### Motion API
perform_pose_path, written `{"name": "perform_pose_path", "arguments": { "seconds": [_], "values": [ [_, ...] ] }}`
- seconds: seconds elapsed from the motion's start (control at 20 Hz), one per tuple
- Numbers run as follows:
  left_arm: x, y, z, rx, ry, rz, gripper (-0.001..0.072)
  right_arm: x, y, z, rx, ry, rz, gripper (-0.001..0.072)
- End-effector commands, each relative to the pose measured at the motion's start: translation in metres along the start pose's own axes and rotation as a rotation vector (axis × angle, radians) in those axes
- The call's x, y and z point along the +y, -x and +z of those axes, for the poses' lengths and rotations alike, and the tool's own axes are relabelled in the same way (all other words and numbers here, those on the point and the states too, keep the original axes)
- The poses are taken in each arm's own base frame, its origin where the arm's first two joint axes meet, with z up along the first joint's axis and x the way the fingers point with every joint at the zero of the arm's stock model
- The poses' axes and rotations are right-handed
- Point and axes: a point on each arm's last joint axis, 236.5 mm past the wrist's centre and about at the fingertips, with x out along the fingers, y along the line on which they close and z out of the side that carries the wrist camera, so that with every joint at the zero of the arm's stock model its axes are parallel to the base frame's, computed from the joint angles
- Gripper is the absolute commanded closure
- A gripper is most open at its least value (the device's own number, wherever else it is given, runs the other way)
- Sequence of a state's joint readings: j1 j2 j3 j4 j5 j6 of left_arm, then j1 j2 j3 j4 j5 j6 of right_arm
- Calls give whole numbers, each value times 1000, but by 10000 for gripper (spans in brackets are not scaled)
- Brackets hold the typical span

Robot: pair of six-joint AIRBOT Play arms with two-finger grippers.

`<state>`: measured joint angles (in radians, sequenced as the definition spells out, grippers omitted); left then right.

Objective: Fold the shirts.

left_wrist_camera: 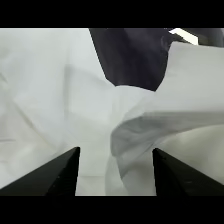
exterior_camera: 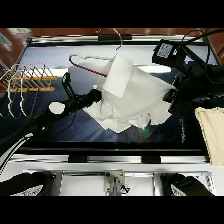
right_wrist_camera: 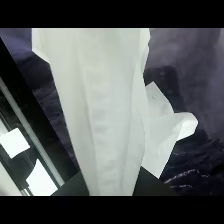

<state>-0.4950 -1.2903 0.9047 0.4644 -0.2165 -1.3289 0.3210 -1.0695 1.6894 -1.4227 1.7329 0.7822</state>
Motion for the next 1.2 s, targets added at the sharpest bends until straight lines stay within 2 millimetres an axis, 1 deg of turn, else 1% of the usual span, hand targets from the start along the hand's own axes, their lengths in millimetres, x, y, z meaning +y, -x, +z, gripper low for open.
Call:
{"name": "perform_pose_path", "arguments": {
  "seconds": [0.0, 0.1, 0.2, 0.25, 0.3, 0.35, 0.5, 0.65, 0.75, 0.8, 0.85, 0.95, 1.05, 1.15],
  "values": [
    [-19, -12, 10, -32, 27, -32, 196, 0, 0, 0, 0, -3, -1, 625],
    [-35, -13, 19, -66, 48, -58, 272, 0, 0, 0, 0, -3, -1, 626],
    [-48, -15, 21, -72, 87, -84, 339, -1, 0, 0, 2, -4, -4, 625],
    [-51, -16, 21, -71, 101, -91, 416, -1, 0, -1, 4, -9, -7, 625],
    [-52, -17, 20, -68, 124, -95, 552, -2, 0, -2, 8, -13, -9, 625],
    [-50, -17, 21, -68, 130, -93, 655, -3, 0, -3, 12, -18, -13, 626],
    [-40, -17, 30, -82, 130, -77, 660, -4, 0, -4, 18, -23, -19, 625],
    [-29, -12, 41, -67, 54, -73, 661, -7, 0, -7, 28, -30, -30, 626],
    [-23, -5, 50, -57, 11, -80, 661, -13, 1, -12, 49, -57, -56, 625],
    [-20, 0, 59, -67, -2, -81, 661, -16, 1, -13, 54, -72, -69, 625],
    [-17, 8, 71, -92, -22, -78, 661, -19, 1, -14, 57, -87, -85, 626],
    [-8, 26, 102, -159, -25, -65, 662, -24, 2, -12, 45, -107, -105, 626],
    [0, 46, 130, -223, -16, -55, 662, -25, 1, -7, 24, -106, -107, 626],
    [2, 63, 149, -264, -12, -59, 661, -21, 1, -3, 10, -102, -91, 626]
  ]
}}
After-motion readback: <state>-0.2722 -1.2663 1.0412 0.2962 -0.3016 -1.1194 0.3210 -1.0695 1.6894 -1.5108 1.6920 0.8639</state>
